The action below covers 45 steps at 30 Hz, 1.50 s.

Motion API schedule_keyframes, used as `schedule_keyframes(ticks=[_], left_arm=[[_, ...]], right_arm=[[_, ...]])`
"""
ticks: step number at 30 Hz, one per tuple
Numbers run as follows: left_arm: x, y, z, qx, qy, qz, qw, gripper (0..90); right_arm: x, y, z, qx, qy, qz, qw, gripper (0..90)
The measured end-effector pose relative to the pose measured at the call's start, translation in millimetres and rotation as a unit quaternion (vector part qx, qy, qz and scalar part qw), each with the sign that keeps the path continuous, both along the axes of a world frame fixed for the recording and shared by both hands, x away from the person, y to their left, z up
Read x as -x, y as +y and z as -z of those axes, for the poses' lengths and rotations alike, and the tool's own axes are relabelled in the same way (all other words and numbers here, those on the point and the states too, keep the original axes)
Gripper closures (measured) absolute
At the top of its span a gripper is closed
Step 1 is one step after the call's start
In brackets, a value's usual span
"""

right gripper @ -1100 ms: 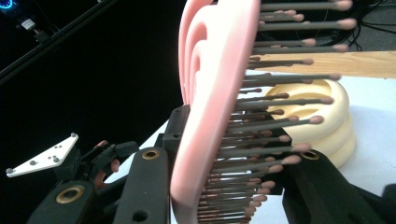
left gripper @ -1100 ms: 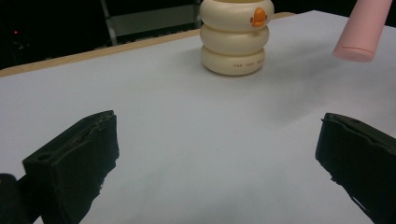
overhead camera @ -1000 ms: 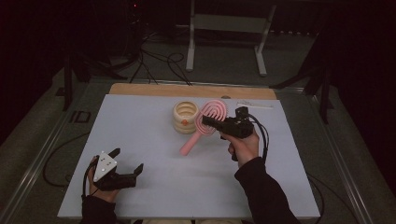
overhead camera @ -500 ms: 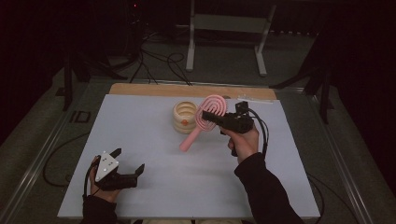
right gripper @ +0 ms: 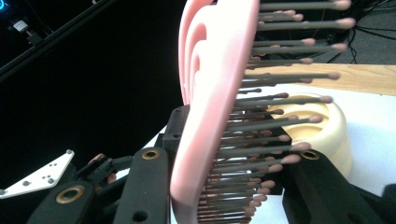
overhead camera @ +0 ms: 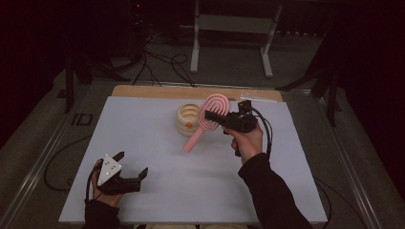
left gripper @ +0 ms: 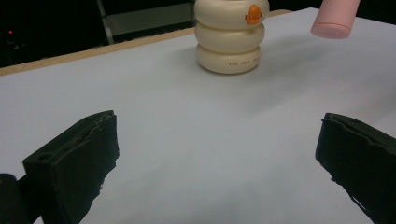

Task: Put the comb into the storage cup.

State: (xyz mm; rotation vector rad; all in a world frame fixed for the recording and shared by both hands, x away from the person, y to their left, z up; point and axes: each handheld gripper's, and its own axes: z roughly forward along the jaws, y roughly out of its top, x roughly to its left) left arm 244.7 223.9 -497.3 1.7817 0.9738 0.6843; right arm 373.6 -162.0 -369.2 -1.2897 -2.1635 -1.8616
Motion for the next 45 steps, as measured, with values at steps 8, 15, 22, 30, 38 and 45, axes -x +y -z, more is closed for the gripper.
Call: schedule_keyframes(ticks=[8,15,22,30,38,45], left_arm=[[0.0,-0.1,-0.1,-0.001,0.0,0.0,1.0,0.7],[0.0,-0.3,-0.1,0.0,0.0,0.001,1.0,0.8],[0.0,-0.4,-0.2,-0.001,0.001,0.002,1.0,0.9],[0.1,-0.8,-0.3,-0.004,0.002,0.004,1.0,1.3],[0.2,-0.3,-0.6,0.0,0.002,0.004,1.0,2.0],[-0.6,-0.4,0.0,0.0,0.006,0.003,1.0,2.0]], right_arm=[[-5.5,2.2,-2.1,0.002,0.001,0.0,1.0,63.7],[-8.7,1.6,-3.6,0.0,0.003,0.004,1.0,63.7],[-12.0,-0.6,-4.7,-0.005,0.005,0.009,0.9999,63.6],[-15.2,0.5,-9.6,-0.005,0.003,0.012,0.9999,63.7],[-19.5,2.4,-11.7,-0.001,0.004,0.017,0.9998,63.7],[-21.6,2.4,-16.1,0.004,0.001,0.02,0.9998,63.7]])
